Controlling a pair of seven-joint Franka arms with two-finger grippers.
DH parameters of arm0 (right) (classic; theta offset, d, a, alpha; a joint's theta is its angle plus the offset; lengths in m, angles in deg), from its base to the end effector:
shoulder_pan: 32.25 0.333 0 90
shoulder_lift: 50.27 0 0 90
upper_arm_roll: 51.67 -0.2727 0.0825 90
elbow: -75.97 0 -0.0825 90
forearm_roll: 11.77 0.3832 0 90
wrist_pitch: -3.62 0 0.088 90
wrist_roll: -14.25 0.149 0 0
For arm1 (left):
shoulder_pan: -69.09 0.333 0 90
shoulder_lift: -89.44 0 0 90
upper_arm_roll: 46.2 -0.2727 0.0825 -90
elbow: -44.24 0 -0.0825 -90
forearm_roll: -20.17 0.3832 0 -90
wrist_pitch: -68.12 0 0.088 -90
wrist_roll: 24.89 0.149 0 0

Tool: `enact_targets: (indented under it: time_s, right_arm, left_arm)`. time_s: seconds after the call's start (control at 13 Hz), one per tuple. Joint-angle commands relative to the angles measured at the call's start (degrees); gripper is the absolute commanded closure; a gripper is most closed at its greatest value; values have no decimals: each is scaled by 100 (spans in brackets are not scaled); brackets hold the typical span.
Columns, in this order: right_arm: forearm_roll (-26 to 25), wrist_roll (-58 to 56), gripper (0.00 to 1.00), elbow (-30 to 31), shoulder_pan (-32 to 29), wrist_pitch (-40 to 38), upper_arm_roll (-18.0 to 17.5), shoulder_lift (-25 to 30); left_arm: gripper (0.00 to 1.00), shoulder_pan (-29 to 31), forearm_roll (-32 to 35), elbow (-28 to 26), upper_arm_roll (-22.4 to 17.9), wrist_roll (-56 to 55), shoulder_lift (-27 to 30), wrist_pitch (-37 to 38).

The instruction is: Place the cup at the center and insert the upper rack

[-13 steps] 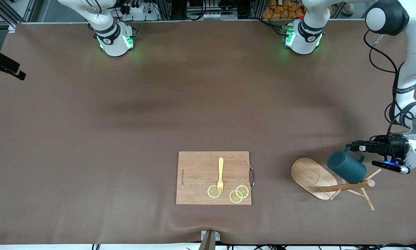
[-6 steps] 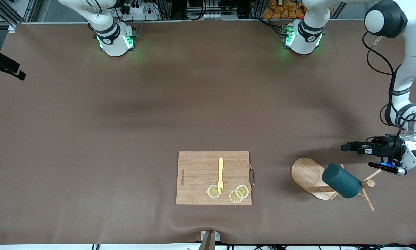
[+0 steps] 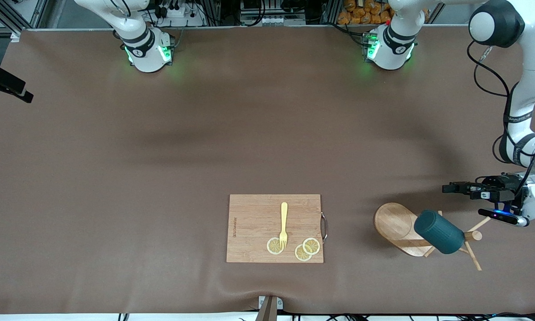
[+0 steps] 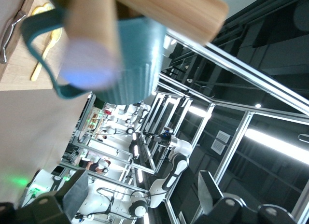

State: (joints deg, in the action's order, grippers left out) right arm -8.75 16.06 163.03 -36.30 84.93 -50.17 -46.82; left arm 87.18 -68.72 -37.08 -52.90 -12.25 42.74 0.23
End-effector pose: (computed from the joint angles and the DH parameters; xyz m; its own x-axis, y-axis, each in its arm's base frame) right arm 0.5179 -0.0422 0.5826 0.9919 -0.1200 -0.0416 -0.1221 -0.9911 -0.0526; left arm 0.6413 0.0889 0.2585 0.9086 0.0145 -0.4173 0.4101 0.1575 0.8983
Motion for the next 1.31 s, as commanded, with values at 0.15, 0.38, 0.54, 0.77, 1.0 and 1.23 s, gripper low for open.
enact_targets:
  time_s: [0.15, 0.38, 0.54, 0.77, 1.0, 1.23]
  right_arm:
    - [59, 30, 0, -145, -95, -98, -70, -73]
    - [59, 30, 0, -145, -104, -98, -62, -73]
    - [59, 30, 0, -145, -87, -98, -62, -73]
    - [59, 30, 0, -145, -95, -98, -62, -73]
    - [59, 30, 0, -137, -87, -98, -71, -73]
    - [59, 30, 0, -137, -86, -98, -71, -73]
  left_arm:
    - [0, 10, 914, 38, -43, -788, 879, -319]
    - [0, -174, 1750, 46, -34, -1175, 1487, -768]
    - [0, -210, 2120, 90, -7, -1325, 1628, -901]
    - [0, -412, 2752, 292, -16, -1536, 1883, -1059]
    - [0, -675, 3331, 449, -7, -2089, 2190, -1235]
    - [0, -1123, 4508, 556, 1, -2134, 2524, -1524]
